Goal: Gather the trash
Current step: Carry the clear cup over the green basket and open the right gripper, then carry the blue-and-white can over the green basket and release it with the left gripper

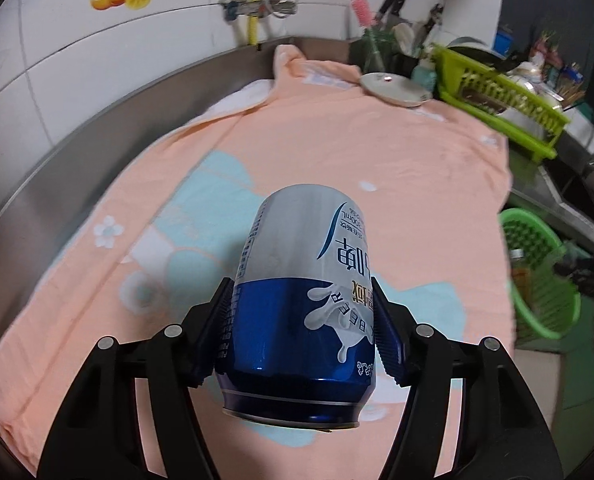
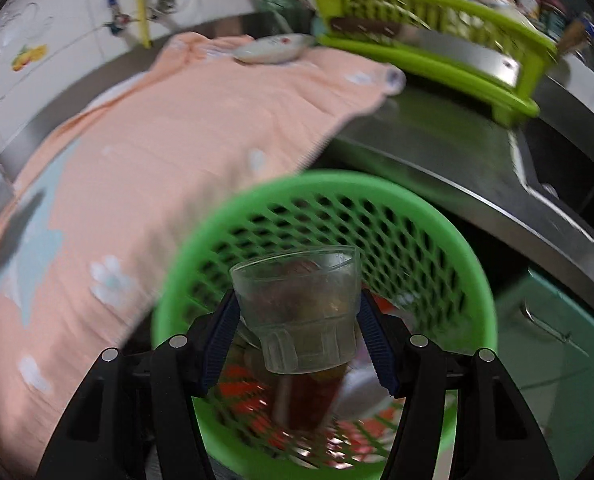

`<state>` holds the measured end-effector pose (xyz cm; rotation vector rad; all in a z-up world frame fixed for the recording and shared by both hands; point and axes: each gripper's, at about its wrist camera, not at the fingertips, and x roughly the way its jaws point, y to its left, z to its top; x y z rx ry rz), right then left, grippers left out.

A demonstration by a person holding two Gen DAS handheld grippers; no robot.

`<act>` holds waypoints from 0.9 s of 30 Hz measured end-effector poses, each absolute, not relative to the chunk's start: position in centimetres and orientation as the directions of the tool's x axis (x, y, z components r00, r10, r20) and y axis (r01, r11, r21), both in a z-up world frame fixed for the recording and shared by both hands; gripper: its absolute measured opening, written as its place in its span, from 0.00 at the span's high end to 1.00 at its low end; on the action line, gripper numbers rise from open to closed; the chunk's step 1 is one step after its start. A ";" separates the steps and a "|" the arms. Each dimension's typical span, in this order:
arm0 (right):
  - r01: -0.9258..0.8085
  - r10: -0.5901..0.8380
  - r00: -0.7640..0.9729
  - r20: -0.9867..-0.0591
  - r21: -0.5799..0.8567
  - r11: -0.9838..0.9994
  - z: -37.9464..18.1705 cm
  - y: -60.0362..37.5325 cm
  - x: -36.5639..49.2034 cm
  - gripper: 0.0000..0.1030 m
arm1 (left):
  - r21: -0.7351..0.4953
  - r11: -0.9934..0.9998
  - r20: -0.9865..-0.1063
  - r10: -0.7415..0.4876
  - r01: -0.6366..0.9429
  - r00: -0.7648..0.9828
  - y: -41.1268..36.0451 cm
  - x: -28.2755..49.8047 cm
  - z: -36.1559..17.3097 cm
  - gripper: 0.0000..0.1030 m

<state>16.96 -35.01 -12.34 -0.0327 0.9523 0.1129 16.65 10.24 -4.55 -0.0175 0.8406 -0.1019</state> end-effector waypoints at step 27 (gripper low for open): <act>-0.027 0.099 0.629 -0.771 0.106 0.994 -11.3 -42.1 12.8 0.31 | -0.146 0.888 -0.704 -0.403 0.436 0.585 -9.5 17.1 -3.4 0.39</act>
